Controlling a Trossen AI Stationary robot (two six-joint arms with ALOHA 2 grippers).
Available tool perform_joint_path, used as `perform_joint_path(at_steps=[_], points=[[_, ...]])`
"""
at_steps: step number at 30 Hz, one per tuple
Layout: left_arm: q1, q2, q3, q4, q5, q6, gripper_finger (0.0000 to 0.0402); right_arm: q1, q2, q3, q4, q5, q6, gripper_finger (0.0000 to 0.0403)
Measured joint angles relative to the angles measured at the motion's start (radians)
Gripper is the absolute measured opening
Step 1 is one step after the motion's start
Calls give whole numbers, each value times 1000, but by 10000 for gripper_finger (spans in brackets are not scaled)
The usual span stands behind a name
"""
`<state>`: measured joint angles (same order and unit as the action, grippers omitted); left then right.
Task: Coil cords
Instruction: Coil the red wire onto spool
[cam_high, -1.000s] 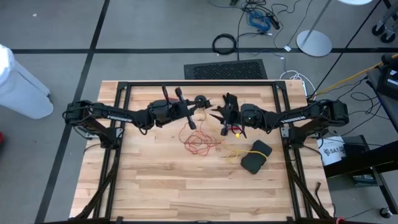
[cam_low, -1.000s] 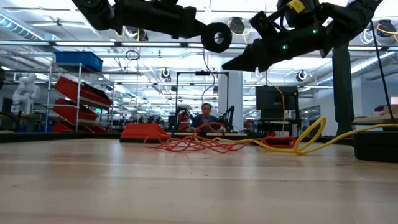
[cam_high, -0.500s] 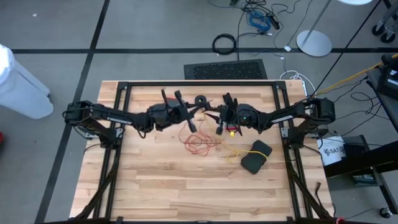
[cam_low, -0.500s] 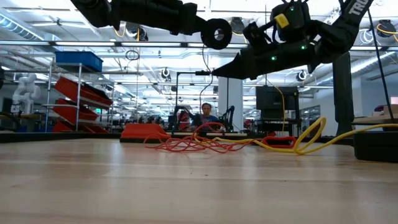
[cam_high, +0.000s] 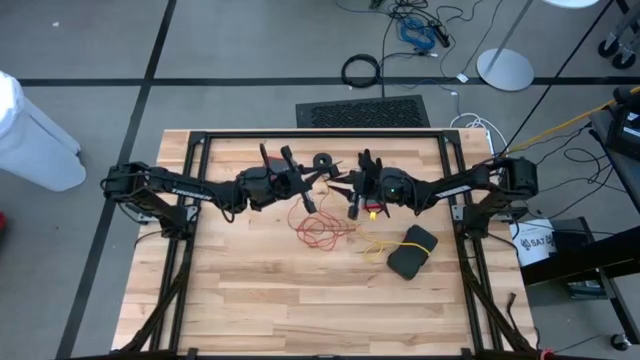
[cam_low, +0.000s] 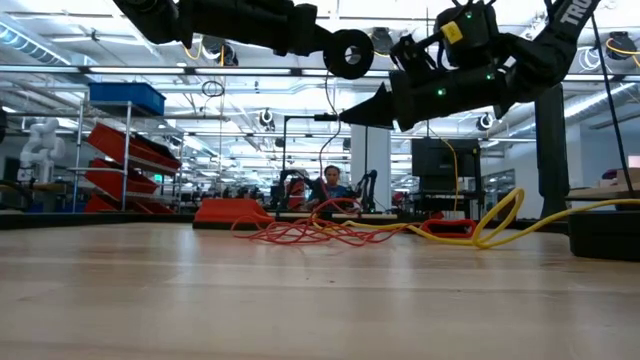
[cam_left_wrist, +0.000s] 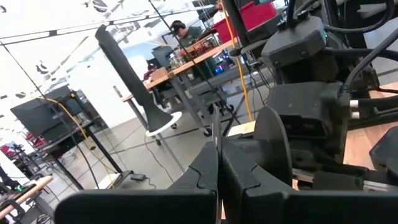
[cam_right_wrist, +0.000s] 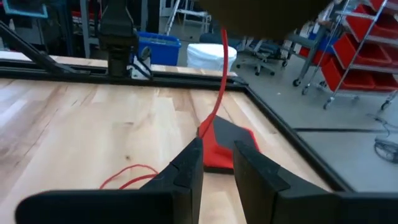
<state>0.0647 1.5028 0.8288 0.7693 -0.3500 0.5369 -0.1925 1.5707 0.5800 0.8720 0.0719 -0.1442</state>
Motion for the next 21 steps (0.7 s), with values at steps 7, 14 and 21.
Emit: perform_joint_path(at_steps=[7,14,21], points=[[0,0,0,0,0,0,0,0,88,0,64,-29,67,73],[0,0,0,-30,0,2,0,-2,143,0,33,42,80,73],[0,0,0,-50,0,3,0,-3,40,0,-219,26,84,73]])
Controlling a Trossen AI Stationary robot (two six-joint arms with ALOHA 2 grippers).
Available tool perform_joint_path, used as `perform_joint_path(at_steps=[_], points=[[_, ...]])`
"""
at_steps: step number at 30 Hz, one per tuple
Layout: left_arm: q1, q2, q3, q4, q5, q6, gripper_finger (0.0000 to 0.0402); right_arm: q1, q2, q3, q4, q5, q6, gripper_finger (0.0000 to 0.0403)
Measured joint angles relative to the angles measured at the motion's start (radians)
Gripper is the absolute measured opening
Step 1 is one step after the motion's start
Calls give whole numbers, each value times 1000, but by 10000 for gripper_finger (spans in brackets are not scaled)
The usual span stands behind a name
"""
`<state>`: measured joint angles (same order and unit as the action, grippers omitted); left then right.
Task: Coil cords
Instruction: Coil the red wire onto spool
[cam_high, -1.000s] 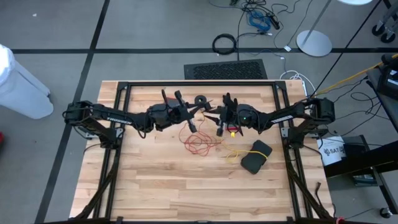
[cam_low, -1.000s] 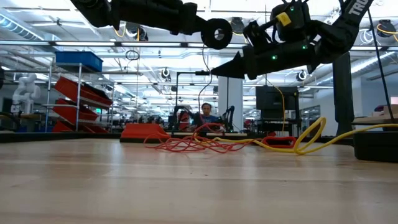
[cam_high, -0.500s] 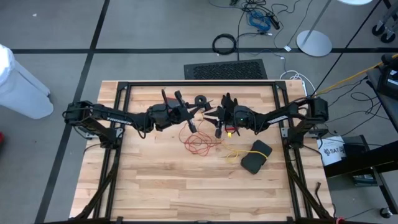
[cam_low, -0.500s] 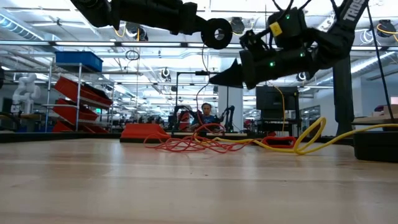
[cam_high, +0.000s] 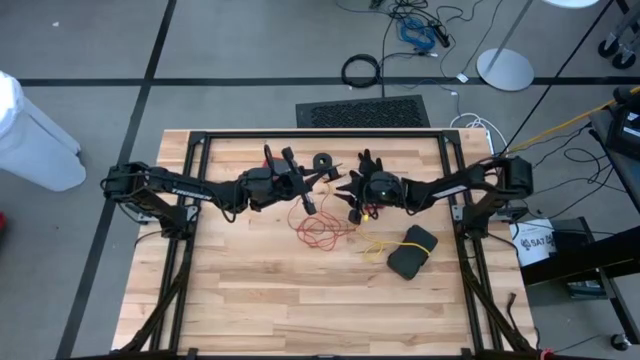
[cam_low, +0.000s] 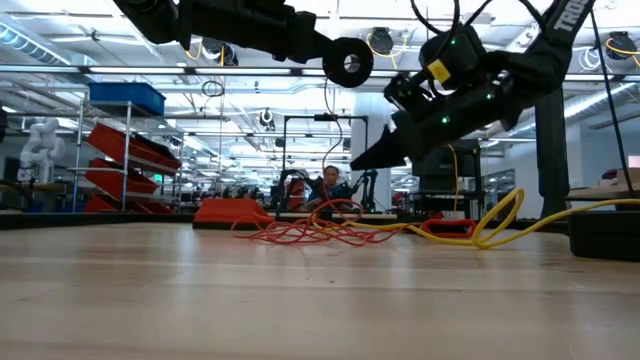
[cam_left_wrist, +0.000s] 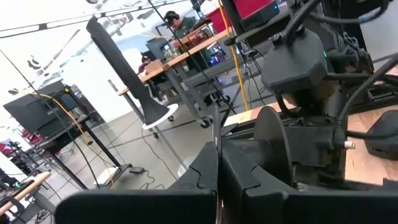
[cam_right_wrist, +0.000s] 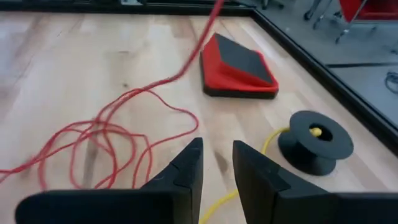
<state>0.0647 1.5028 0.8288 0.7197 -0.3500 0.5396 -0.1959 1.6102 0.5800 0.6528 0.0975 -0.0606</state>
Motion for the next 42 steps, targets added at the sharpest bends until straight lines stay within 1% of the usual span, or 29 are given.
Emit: perform_joint_path(at_steps=[1,5,7,15,26,30,42], points=[[0,0,0,0,0,0,0,1,-13,0,-17,-6,6,73],[0,0,0,6,0,0,0,1,-24,0,32,-113,27,73],[0,0,0,7,0,-2,0,1,-24,0,68,-127,31,73],[0,0,0,15,4,-8,0,-6,-24,0,104,-103,34,73],[-2,0,0,15,23,-11,0,-6,-24,0,138,-99,36,73],[-14,0,0,38,25,-12,1,-6,-24,0,152,-92,41,73],[-32,0,0,61,71,-28,2,-7,-23,0,171,-69,39,73]])
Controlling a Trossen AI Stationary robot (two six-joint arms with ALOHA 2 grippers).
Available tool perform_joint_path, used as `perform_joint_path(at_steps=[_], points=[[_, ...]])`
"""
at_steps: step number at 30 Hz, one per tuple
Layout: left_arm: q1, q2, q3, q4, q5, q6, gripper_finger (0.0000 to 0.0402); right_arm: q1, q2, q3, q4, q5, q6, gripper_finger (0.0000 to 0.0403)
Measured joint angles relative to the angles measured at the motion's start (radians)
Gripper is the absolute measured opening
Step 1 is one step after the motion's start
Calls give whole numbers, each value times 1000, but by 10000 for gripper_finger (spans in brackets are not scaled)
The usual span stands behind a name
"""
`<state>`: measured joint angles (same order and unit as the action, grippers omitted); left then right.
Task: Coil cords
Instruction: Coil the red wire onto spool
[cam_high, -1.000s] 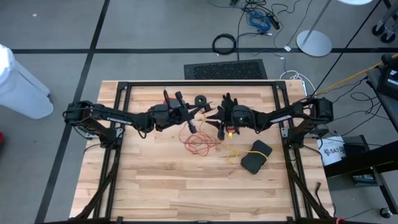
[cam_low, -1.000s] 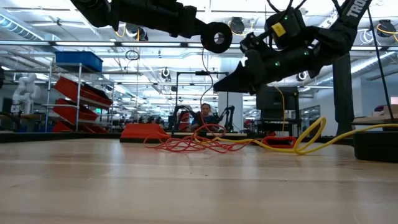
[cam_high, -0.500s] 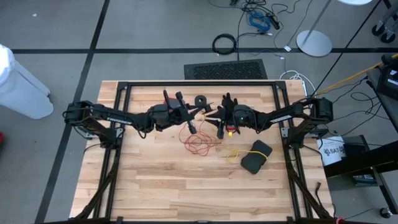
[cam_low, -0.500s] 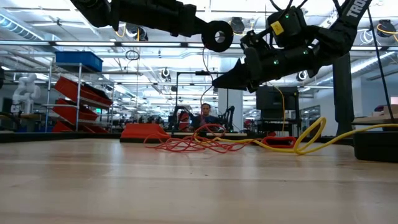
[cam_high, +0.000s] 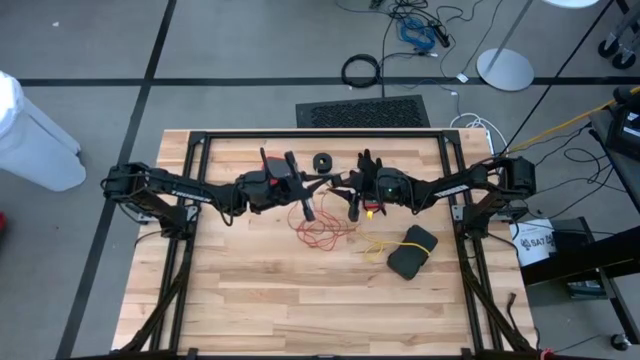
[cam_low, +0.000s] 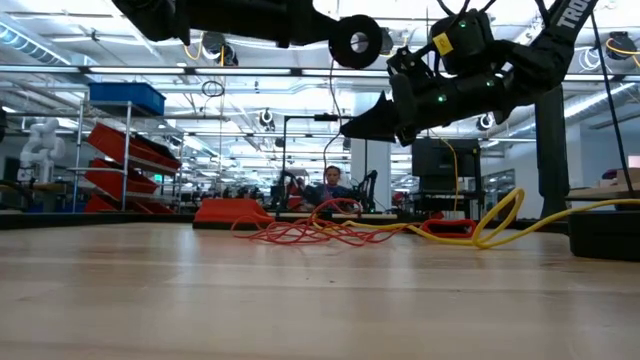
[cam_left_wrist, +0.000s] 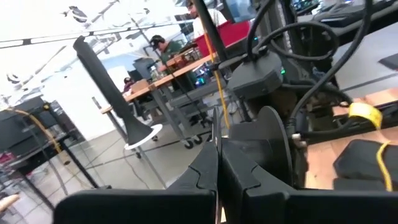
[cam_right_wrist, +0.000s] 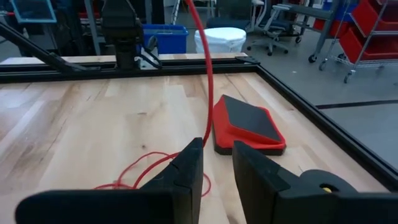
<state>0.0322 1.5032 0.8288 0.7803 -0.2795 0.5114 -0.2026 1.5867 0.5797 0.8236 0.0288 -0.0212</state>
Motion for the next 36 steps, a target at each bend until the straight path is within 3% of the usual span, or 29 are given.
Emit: perform_joint_path(at_steps=[21,26,31,36], points=[[0,0,0,-18,13,-6,1,-1,0,0,-27,143,-62,73],[0,0,0,-29,11,-6,0,-1,0,0,-53,109,-73,73],[0,0,0,-38,2,-5,0,-4,-12,0,-201,123,-69,73],[0,0,0,-40,1,-5,0,-3,-13,0,-230,-18,-45,73]])
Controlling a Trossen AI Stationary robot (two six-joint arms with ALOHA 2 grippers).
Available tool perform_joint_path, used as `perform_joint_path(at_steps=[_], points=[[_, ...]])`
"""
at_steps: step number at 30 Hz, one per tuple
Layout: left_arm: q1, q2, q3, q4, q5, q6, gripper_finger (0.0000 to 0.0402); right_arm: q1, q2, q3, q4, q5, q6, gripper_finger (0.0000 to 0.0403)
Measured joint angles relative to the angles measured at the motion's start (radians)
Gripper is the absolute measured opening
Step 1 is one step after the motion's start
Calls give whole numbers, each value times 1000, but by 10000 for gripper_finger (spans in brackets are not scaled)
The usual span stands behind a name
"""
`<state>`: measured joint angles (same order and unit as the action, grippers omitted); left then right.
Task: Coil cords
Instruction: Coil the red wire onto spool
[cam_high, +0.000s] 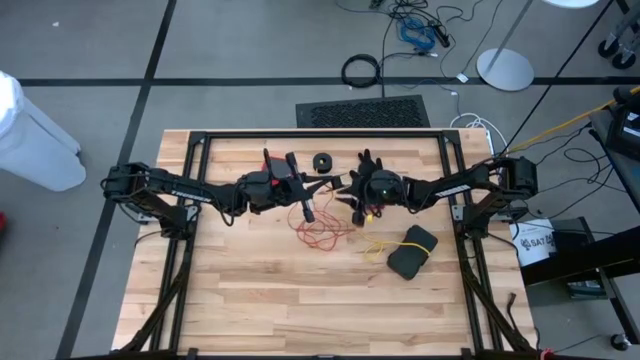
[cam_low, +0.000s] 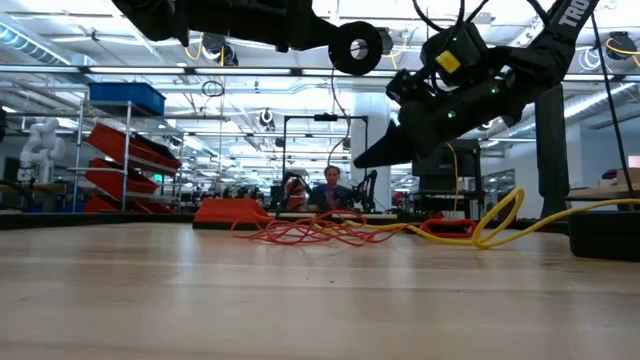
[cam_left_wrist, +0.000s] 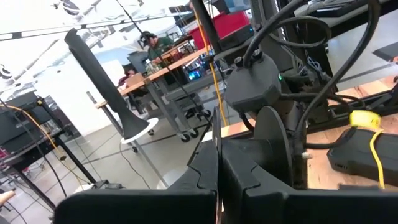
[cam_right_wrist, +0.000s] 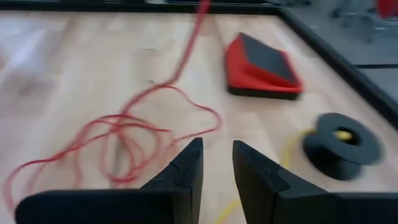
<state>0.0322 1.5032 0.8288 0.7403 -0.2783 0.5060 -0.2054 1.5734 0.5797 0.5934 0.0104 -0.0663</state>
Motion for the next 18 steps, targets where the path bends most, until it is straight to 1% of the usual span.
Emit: perform_joint_path(at_steps=[3,6,10,12,14,18], points=[[0,0,0,1,0,0,0,0,0,0,2,-58,2,73],[0,0,0,1,0,0,0,0,0,0,25,-68,2,73],[0,0,0,2,0,0,0,0,0,0,102,-75,2,73],[0,0,0,1,0,0,0,-1,0,0,125,-117,3,73],[0,0,0,1,0,0,0,-1,0,0,130,-144,12,73],[0,0,0,0,1,0,0,-4,-1,0,114,-148,28,73]])
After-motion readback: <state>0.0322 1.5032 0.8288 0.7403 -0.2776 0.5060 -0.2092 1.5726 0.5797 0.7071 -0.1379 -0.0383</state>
